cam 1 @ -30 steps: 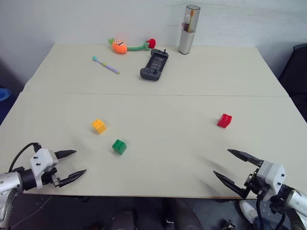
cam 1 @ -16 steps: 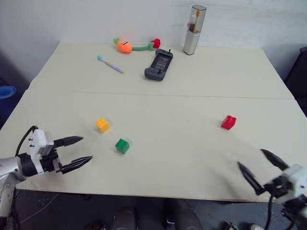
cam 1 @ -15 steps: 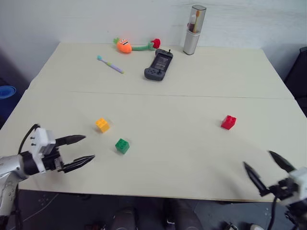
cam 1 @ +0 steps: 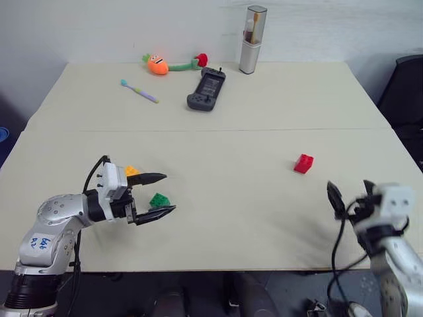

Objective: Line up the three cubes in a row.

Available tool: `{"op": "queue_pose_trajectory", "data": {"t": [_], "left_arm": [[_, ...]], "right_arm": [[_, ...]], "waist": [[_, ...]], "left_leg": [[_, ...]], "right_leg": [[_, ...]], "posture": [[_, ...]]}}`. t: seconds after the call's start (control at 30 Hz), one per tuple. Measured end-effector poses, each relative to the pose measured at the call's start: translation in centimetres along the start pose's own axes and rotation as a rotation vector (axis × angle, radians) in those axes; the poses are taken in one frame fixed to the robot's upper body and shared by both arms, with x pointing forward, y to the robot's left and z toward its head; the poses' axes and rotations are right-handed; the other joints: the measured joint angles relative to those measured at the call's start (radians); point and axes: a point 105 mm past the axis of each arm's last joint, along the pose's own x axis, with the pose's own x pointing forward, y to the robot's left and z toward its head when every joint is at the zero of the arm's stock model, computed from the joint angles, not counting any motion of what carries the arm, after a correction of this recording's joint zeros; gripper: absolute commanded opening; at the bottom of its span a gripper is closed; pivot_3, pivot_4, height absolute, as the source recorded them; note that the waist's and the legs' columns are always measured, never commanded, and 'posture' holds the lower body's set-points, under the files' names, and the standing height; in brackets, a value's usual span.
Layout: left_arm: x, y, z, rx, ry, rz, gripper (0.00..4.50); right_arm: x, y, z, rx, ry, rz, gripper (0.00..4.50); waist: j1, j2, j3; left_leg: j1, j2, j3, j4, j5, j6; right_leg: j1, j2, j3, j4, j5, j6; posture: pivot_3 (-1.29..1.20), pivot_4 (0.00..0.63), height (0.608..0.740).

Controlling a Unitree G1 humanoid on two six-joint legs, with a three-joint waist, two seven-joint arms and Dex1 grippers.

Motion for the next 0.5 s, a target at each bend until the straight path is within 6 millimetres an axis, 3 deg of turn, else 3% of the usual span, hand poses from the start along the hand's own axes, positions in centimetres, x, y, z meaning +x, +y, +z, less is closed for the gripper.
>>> {"op": "queue_pose_trajectory", "data": {"t": [0.1, 0.23, 0.47, 0.5], "left_arm": [[0.7, -0.1, -0.1, 0.014, -0.005, -0.013, 4.46], [0.9, 0.0, -0.6, 0.001, 0.001, 0.003, 4.46], [0.2, -0.4, -1.4, -0.024, 0.015, 0.047, 4.46], [0.2, -0.4, -1.3, -0.022, 0.015, 0.048, 4.5]], "right_arm": [[2.9, 1.6, 0.9, 0.048, 0.032, 0.011, 4.5], [6.3, 2.7, 0.3, 0.087, 0.1, -0.035, 4.5], [8.9, 4.9, 0.1, 0.134, 0.168, -0.028, 4.5], [9.2, 5.0, -0.4, 0.14, 0.187, -0.037, 4.13]], "waist": [[0.002, 0.0, 0.0], [0.002, 0.0, 0.0], [-0.004, 0.0, 0.0], [-0.004, 0.0, 0.0]], "left_leg": [[-0.002, 0.0, 0.0, 0.0, 0.0, 0.0], [-0.004, 0.0, 0.0, 0.001, 0.0, 0.001], [-0.006, 0.0, 0.0, 0.002, 0.001, 0.001], [-0.006, 0.0, 0.0, 0.002, 0.001, 0.001]], "right_leg": [[-0.001, 0.0, 0.0, 0.0, 0.0, 0.0], [-0.002, 0.0, -0.001, -0.001, 0.0, 0.0], [-0.003, 0.0, -0.001, -0.001, 0.0, 0.0], [-0.003, 0.0, -0.001, -0.001, 0.0, 0.0]], "posture": [[0.0, 0.15, 0.74], [0.0, 0.15, 0.74], [0.0, 0.15, 0.74], [0.0, 0.15, 0.74]]}}
